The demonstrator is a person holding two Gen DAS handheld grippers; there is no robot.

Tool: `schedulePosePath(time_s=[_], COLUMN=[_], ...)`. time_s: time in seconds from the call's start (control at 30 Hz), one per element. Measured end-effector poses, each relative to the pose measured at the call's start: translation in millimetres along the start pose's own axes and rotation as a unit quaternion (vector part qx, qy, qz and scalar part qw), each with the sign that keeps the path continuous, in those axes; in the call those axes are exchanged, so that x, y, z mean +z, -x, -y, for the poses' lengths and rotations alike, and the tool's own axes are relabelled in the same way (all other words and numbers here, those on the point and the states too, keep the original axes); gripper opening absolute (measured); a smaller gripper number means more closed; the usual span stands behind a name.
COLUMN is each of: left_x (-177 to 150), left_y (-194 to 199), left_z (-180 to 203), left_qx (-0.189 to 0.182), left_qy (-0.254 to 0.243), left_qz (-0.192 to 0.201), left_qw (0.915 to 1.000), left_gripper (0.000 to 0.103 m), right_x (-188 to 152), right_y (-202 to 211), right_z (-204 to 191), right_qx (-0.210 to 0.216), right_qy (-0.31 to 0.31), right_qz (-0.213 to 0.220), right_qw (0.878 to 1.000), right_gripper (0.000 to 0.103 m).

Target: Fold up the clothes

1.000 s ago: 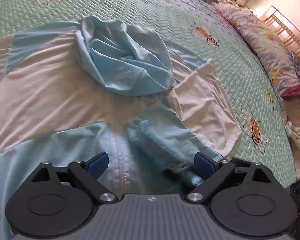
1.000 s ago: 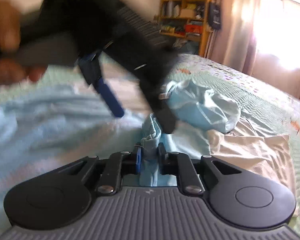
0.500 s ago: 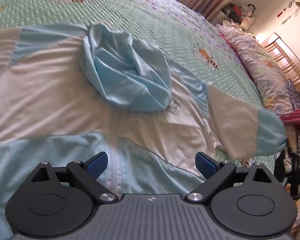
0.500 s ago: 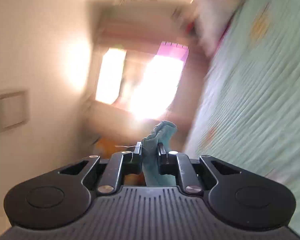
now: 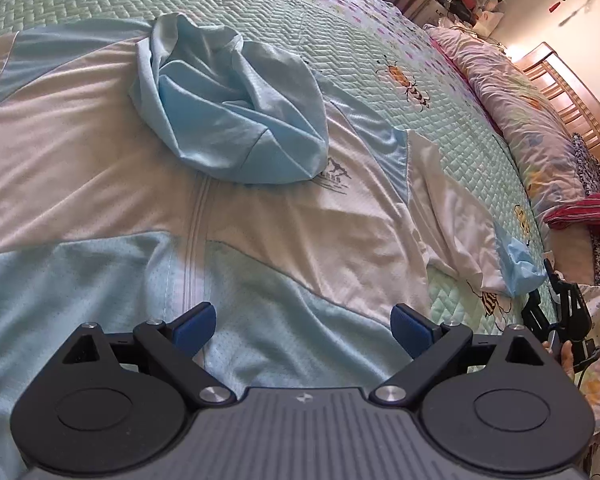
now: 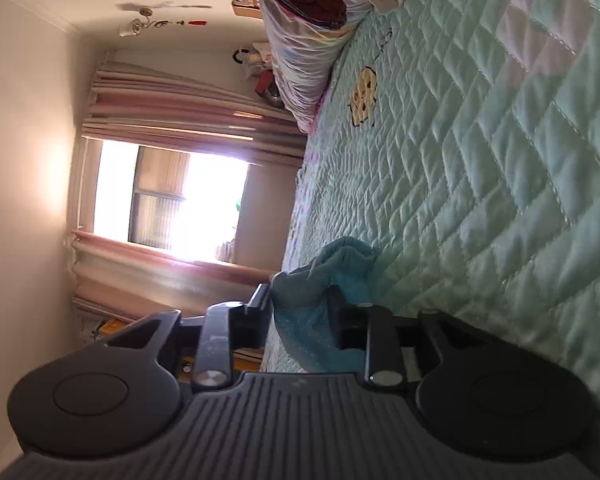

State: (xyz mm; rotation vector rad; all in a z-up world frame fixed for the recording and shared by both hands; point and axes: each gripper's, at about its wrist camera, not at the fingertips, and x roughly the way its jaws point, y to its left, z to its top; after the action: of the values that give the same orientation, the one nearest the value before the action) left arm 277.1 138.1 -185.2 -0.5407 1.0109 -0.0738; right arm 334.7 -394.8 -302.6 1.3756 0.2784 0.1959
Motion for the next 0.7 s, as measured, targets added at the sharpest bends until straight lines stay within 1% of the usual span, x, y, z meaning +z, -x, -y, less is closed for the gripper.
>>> schedulePosePath(time_s=[0.1, 0.17, 0.23, 0.3, 0.33, 0.37, 0.4, 0.43, 0.47, 0.53, 0.57, 0.63, 0.7], left_x=[-1.4, -2.4, -4.1, -5.7, -6.2, -6.8, -7.3, -7.6, -7.9, -8.0, -7.9, -9.3, -12.9], left_y=[-1.9, -3.8, -6.7, -9.4, -10.6, -11.7, -12.7, -12.9, -13.3, -13.7, -13.7, -13.4, -10.9], left_z=[-0.6, 0.5, 1.2, 1.7, 1.7, 1.7, 1.7, 1.6, 1.7, 1.8, 1.8, 2.6, 2.3], left_qx=[-0.003, -0.003, -0.004, -0.004, -0.003, -0.003, -0.003, -0.002, -0.002, -0.001, -0.001, -0.005, -0.015], left_qy=[0.001, -0.001, -0.002, -0.003, -0.003, -0.003, -0.003, -0.004, -0.004, -0.004, -0.005, -0.006, -0.008], left_qz=[-0.004, -0.007, -0.012, -0.015, -0.016, -0.017, -0.018, -0.018, -0.018, -0.018, -0.018, -0.017, -0.019], left_qw=[1.0, 1.0, 0.9999, 0.9999, 0.9999, 0.9998, 0.9998, 0.9998, 0.9998, 0.9998, 0.9998, 0.9998, 0.9997], left_gripper=[0.095, 0.095, 0.095, 0.095, 0.095, 0.095, 0.095, 0.096, 0.096, 0.096, 0.097, 0.097, 0.097], right_x=[-2.3, -2.2, -2.9, -3.9, -4.4, -5.0, -5.6, -5.2, -3.4, 0.0, 1.6, 5.4, 9.0], right_y=[-2.6, -1.2, 0.2, -3.6, -6.3, -8.8, -9.6, -10.4, -13.6, -16.1, -13.9, -7.4, -3.7], right_z=[-8.2, -11.9, -17.6, -21.5, -22.9, -24.3, -24.6, -22.5, -18.8, -12.2, -10.6, -8.0, -0.7], right_qx=[-0.023, -0.024, -0.026, -0.035, -0.041, -0.046, -0.052, -0.058, -0.064, -0.066, -0.06, -0.038, -0.016], right_qy=[0.01, 0.009, 0.021, 0.042, 0.053, 0.065, 0.074, 0.075, 0.073, 0.064, 0.059, 0.041, 0.007], right_qz=[-0.009, -0.013, -0.015, -0.017, -0.018, -0.019, -0.018, -0.018, -0.02, -0.015, -0.007, 0.006, 0.011], right_qw=[1.0, 1.0, 0.999, 0.998, 0.998, 0.997, 0.996, 0.995, 0.995, 0.996, 0.996, 0.998, 1.0], right_gripper=[0.045, 0.057, 0.066, 0.066, 0.065, 0.059, 0.05, 0.02, 0.003, 0.003, 0.003, 0.003, 0.003])
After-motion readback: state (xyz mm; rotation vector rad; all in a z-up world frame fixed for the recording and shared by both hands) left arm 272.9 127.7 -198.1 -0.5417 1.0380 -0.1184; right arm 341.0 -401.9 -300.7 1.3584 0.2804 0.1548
